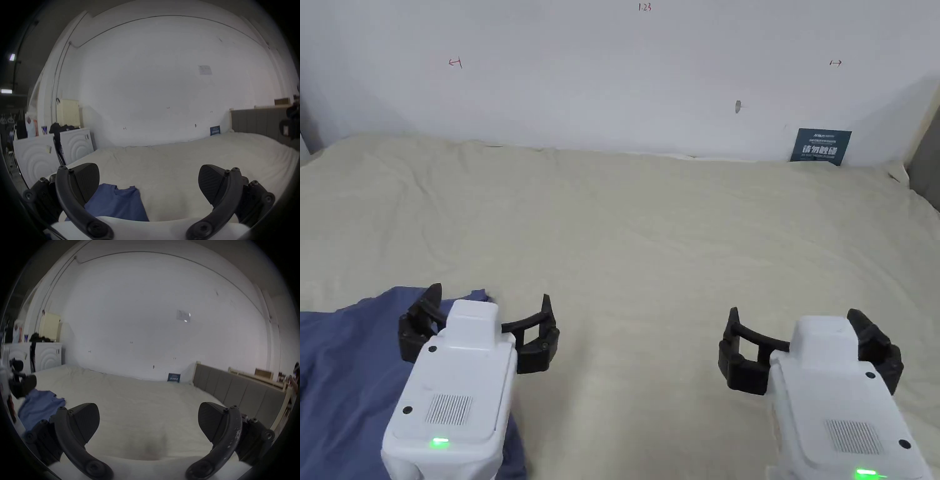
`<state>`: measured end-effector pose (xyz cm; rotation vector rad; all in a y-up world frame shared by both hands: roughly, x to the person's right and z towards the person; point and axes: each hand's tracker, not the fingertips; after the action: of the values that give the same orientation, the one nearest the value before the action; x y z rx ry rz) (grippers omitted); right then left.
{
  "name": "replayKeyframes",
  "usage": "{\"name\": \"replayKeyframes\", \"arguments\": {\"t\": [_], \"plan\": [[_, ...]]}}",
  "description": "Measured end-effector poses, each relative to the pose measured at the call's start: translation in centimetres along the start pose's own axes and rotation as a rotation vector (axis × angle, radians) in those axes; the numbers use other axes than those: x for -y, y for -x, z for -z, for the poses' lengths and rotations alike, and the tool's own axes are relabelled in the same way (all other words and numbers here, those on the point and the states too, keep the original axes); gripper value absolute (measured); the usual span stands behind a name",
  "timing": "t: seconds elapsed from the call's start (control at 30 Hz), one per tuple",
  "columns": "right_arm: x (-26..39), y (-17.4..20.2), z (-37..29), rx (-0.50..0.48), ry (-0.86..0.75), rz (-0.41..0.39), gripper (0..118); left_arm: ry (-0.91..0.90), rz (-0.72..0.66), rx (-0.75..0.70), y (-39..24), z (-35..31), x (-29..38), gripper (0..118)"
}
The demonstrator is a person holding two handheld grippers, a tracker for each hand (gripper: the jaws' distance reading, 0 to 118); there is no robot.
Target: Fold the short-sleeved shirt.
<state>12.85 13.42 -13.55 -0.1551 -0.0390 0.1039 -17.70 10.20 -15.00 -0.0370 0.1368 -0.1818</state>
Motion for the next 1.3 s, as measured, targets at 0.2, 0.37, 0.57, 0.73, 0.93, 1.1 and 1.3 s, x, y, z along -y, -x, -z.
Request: {"name": "replayKeyframes", "arguments": {"t": [0.2,0.37,0.57,0.73,0.93,1.1,1.3], "plan": [[0.22,-0.19,-0.21,-0.011,0.024,0.061,118,0.027,-0.076,-0.002,0.54,0.14,0.23,118],[0.07,-0.35,-0.36,-0.008,0.024,0.068,118,0.017,-0.068,-0.007,0.75,-0.2,-0.08,118],[-0.07,-0.34,-0.49,-0.016,0.02,0.072,118,0.005,-0.062,-0.004,0.84,-0.18,0.02,118],[0.04,-0.49,-0.45,-0.011,0.023,0.072,118,0.002,-0.062,-0.003,0.71,-0.39,-0.08,118],[0.09,-0.54,-0.41,-0.013,0.024,0.073,118,0.002,-0.07,-0.004,0.76,-0.31,-0.21,118],[0.1,-0.65,-0.4,-0.012,0.02,0.072,118,0.002,-0.078,-0.003,0.84,-0.25,-0.2,118],[0.0,-0.77,-0.45,-0.012,0.016,0.071,118,0.003,-0.087,-0.006,0.87,-0.27,-0.42,118]]}}
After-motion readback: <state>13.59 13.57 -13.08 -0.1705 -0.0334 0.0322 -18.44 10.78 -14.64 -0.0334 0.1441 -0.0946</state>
